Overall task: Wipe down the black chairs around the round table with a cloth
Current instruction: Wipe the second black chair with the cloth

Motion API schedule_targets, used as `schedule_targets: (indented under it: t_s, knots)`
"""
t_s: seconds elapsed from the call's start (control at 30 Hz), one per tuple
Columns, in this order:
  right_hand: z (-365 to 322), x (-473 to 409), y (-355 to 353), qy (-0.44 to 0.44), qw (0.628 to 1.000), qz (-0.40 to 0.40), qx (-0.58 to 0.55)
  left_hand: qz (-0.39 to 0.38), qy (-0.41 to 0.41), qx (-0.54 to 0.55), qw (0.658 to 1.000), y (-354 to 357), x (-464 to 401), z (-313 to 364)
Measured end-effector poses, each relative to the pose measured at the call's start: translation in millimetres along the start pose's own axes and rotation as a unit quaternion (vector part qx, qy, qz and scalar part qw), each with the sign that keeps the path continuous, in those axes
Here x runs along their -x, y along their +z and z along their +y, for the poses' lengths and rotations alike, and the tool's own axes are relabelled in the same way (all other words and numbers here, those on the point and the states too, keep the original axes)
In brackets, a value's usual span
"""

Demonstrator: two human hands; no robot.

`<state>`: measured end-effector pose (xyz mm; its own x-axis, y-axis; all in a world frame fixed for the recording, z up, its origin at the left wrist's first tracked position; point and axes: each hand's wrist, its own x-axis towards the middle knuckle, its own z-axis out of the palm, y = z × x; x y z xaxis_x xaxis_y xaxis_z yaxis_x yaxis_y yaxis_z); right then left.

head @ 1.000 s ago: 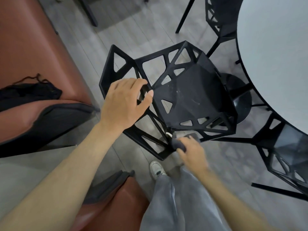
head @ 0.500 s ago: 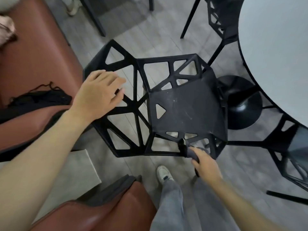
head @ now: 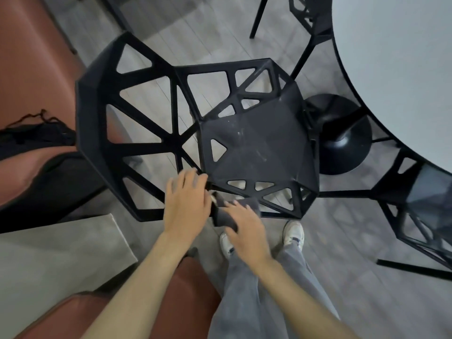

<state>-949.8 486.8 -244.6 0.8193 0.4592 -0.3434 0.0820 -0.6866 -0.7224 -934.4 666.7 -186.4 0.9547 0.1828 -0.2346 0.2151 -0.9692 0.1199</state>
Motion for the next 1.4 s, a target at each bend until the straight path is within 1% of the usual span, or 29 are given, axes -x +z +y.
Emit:
schedule_targets:
  t_s: [0.07, 0.13, 0.23, 0.3, 0.37, 0.47, 0.57, 0.7, 0.77, 0.83, 0.9, 0.93, 1.0, 1.07, 1.13, 1.23, 1.3, 1.4]
  knots:
    - [-13.4, -5.9, 7.3, -0.002, 1.000, -0.009, -0.014, -0.021, -0.063, 0.006, 0.998, 1.3, -11.4, 4.8]
    - [-6.9, -5.6, 1.3, -0.016, 1.000, -0.023, -0.012, -0.039, -0.127, 0.040, 0.990, 2.9, -23.9, 8.9]
    - [22.4, 2.6, -18.7, -0.042, 0.997, -0.063, 0.025, -0.072, -0.233, 0.128, 0.961, -1.5, -45.5, 12.2]
    - [44.0, 5.4, -33.6, -0.011, 0.998, -0.051, 0.016, -0.084, -0.264, 0.166, 0.947, -1.7, -56.3, 14.3]
    - [67.1, 8.3, -46.6, 0.026, 0.999, -0.037, 0.027, -0.068, -0.282, 0.192, 0.937, 0.2, -62.4, 17.4]
    - [100.4, 14.9, -66.9, 0.089, 0.994, -0.028, 0.058, -0.064, -0.351, 0.265, 0.896, -0.1, -68.0, 23.3]
    - [117.8, 18.8, -76.9, 0.118, 0.990, -0.035, 0.072, -0.065, -0.418, 0.316, 0.849, 2.1, -73.2, 20.7]
    - [110.9, 13.2, -77.1, 0.152, 0.986, -0.050, 0.035, -0.057, -0.476, 0.385, 0.789, 9.7, -87.2, 5.8]
    - [98.3, 3.8, -76.8, 0.149, 0.985, -0.079, 0.028, -0.072, -0.486, 0.392, 0.778, 17.9, -91.3, 1.4]
    - [81.8, -9.2, -75.7, 0.124, 0.985, -0.114, 0.034, -0.086, -0.483, 0.390, 0.779, 23.5, -91.8, 4.6]
    - [68.0, -24.1, -73.7, 0.132, 0.981, -0.135, 0.040, -0.084, -0.477, 0.381, 0.788, 28.4, -89.7, 9.5]
    - [62.9, -30.9, -73.4, 0.150, 0.979, -0.134, 0.038, -0.079, -0.472, 0.369, 0.797, 29.4, -87.1, 12.8]
    - [57.5, -42.9, -72.4, 0.178, 0.977, -0.114, 0.026, -0.077, -0.450, 0.325, 0.828, 29.8, -80.7, 19.8]
    - [53.6, -48.3, -71.9, 0.176, 0.977, -0.116, 0.026, -0.089, -0.419, 0.270, 0.862, 29.6, -74.7, 26.5]
    - [49.2, -42.9, -74.5, 0.160, 0.977, -0.136, 0.046, -0.098, -0.397, 0.235, 0.882, 30.2, -71.1, 30.5]
    - [48.2, -18.8, -83.1, 0.110, 0.971, -0.190, 0.092, -0.101, -0.391, 0.198, 0.893, 32.6, -69.6, 32.0]
    - [49.6, -10.0, -87.0, 0.072, 0.968, -0.219, 0.096, -0.099, -0.389, 0.183, 0.898, 32.8, -70.6, 33.7]
    - [54.4, -38.8, -80.9, 0.068, 0.966, -0.239, 0.073, -0.100, -0.393, 0.192, 0.894, 31.8, -73.3, 33.3]
